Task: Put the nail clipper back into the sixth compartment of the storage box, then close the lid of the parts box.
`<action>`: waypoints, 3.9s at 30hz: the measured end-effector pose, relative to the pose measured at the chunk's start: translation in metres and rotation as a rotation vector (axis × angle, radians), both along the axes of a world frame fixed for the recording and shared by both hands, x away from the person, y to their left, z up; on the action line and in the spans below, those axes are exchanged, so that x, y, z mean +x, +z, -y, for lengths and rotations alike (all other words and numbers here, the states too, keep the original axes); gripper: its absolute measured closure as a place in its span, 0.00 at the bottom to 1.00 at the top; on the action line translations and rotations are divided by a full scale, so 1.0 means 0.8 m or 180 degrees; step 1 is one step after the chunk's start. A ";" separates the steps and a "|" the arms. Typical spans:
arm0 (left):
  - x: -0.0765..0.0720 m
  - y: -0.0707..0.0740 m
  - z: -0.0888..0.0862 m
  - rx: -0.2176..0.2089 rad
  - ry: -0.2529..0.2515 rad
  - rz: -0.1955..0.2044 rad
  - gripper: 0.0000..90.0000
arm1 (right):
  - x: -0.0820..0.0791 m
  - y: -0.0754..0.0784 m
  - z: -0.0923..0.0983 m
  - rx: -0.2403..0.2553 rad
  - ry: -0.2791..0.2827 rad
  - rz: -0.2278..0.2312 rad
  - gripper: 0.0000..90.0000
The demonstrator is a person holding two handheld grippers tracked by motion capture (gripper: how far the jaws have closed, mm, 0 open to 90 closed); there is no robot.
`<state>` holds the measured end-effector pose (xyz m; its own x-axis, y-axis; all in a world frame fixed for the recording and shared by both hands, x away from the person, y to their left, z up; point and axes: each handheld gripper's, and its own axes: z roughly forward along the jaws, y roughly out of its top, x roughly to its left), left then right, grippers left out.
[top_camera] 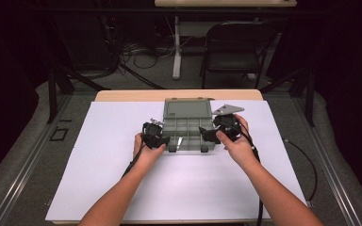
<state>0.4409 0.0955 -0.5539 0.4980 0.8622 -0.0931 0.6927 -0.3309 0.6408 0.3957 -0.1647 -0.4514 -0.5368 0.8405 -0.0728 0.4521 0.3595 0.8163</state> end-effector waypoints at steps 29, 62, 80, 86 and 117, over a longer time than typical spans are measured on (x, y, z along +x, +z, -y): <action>-0.001 -0.001 0.000 0.0002 0.0012 0.0022 0.68 | 0.137 0.015 -0.019 0.0165 -0.0584 -0.0282 0.18; -0.003 -0.002 0.000 -0.0029 0.0035 0.0062 0.69 | 0.186 -0.083 -0.006 0.0269 -0.1011 -0.0540 0.27; -0.003 -0.002 0.000 -0.0029 0.0033 0.0059 0.69 | 0.190 -0.095 0.004 0.0374 -0.1011 -0.0620 0.28; -0.003 -0.002 0.000 -0.0030 0.0032 0.0058 0.69 | 0.190 -0.102 0.005 0.0392 -0.1013 -0.0663 0.27; -0.003 -0.002 0.000 -0.0027 0.0018 0.0065 0.70 | 0.197 -0.112 0.001 0.0573 -0.0871 -0.0979 0.29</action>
